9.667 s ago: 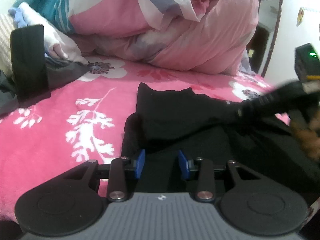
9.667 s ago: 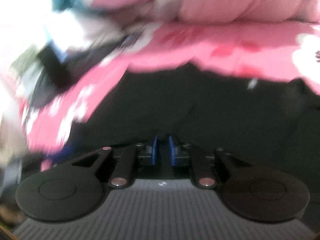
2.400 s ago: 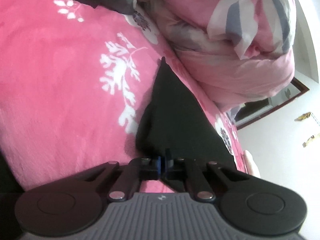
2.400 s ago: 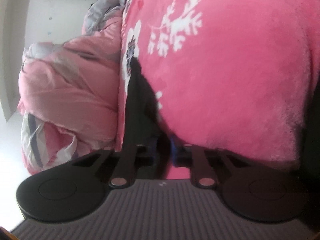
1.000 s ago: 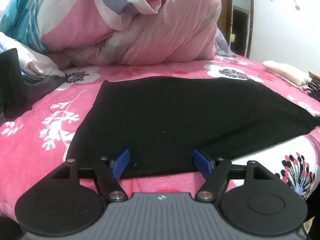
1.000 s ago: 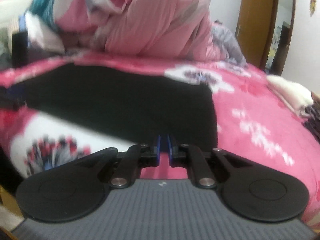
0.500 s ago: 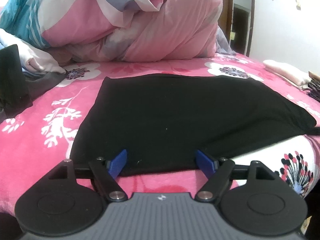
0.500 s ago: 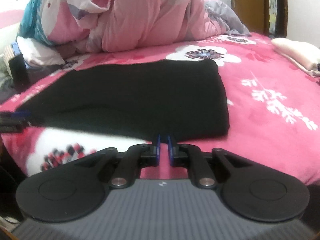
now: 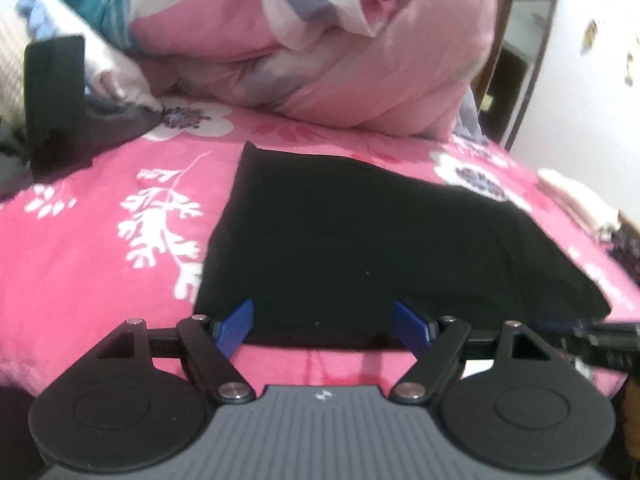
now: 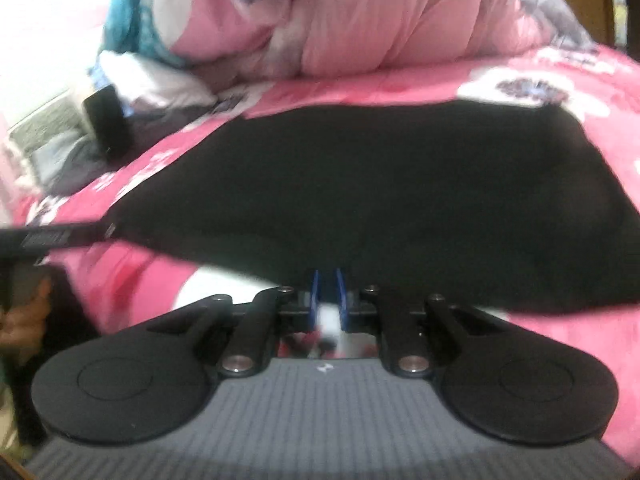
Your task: Fold clothes
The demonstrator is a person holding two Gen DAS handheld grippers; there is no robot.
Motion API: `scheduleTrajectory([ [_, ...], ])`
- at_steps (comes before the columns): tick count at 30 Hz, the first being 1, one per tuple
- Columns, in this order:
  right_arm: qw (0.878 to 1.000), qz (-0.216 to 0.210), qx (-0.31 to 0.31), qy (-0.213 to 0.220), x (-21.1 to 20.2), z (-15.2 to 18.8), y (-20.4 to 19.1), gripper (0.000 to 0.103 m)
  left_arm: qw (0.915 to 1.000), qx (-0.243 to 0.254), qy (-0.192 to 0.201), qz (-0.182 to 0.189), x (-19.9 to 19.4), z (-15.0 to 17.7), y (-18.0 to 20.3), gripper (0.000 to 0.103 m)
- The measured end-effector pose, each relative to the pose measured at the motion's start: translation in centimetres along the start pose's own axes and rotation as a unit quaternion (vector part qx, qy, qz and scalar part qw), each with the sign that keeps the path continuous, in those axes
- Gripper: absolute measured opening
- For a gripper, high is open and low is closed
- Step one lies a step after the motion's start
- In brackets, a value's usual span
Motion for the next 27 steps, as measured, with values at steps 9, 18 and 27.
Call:
scheduleTrajectory([
  [9, 0.998, -0.049, -0.007, 0.024, 2.8, -3.5, -4.2, 0.010, 0.9997, 0.005, 0.011, -0.023, 0.0, -0.6, -0.8, 0.079],
  [18, 0.997, -0.073, -0.029, -0.014, 1.1, -0.9, -6.1, 0.011, 0.9999, 0.006, 0.011, -0.010, 0.3, 0.4, -1.9, 0.079],
  [27, 0.994, -0.086, -0.054, -0.036, 4.9, 0.7, -7.8, 0.011, 0.9992, -0.003, 0.019, -0.036, -0.6, 1.0, -2.7, 0.081],
])
Point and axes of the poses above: each gripper's, at about its wrist camera, not at the fingertips, and x roughly the way its jaws point, y to its right, z to its underside, the point moved 8 cm from there along x, roughly the way its jaws point, and after that the axes turned 14 degrees about x, right-handed, at the moved point
